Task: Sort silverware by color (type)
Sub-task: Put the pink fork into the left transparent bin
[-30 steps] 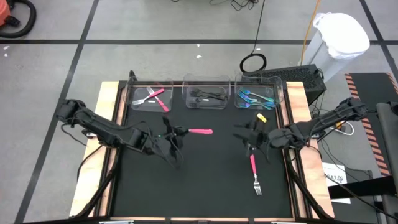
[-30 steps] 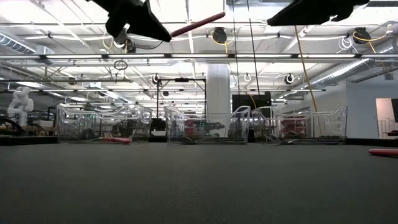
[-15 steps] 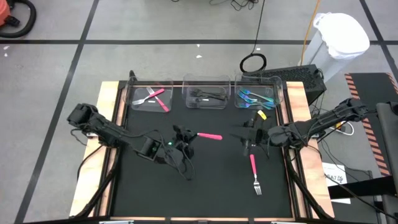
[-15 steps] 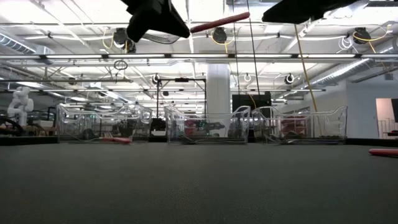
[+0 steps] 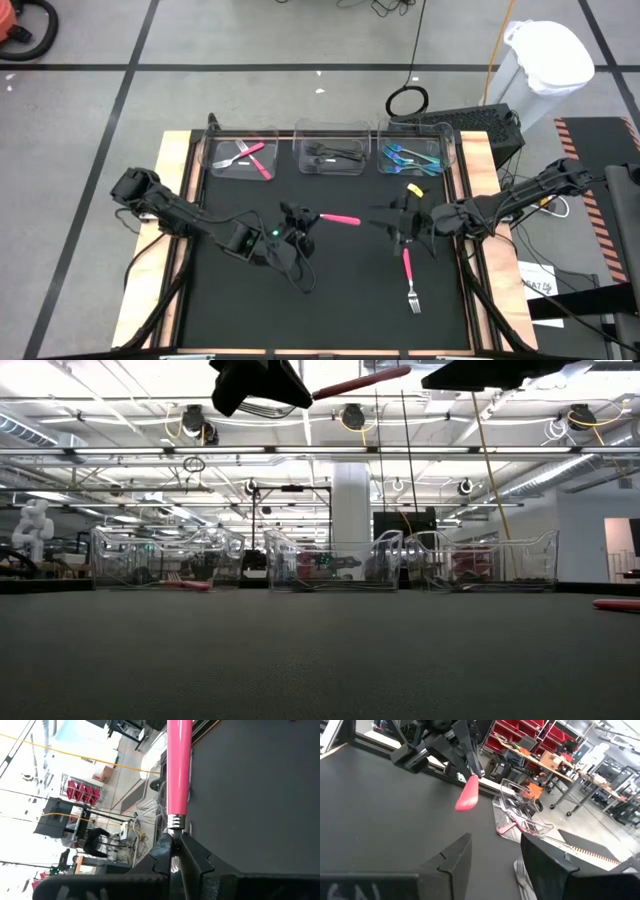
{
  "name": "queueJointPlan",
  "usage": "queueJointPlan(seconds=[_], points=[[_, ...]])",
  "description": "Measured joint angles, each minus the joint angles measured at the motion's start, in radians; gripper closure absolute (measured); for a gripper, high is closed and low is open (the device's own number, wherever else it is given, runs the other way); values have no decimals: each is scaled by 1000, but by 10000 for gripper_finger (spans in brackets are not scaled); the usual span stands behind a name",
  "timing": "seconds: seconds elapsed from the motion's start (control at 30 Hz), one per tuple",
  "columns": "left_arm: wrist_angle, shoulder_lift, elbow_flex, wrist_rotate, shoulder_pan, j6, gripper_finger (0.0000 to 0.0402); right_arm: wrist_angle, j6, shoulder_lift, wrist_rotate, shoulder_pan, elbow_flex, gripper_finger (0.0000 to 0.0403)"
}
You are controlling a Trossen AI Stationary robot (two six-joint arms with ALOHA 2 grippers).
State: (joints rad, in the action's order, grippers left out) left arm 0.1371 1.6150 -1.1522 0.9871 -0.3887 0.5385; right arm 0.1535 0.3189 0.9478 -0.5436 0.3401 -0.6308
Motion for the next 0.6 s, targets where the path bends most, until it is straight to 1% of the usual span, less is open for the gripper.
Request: queueJointPlan(seconds=[0.07,0.2,0.47,0.6], points=[[2,0,0,-7,-2,-1,385,0,34,0,24,0,0,236],[2,0,0,-65,-2,-2,385,-15,135,0,105,11,0,236],[-4,0,0,-173,3,-34,384,-67,331,6,102,85,0,236],[-5,0,0,-263,22,-71,384,-83,446,43,93,127,0,236]])
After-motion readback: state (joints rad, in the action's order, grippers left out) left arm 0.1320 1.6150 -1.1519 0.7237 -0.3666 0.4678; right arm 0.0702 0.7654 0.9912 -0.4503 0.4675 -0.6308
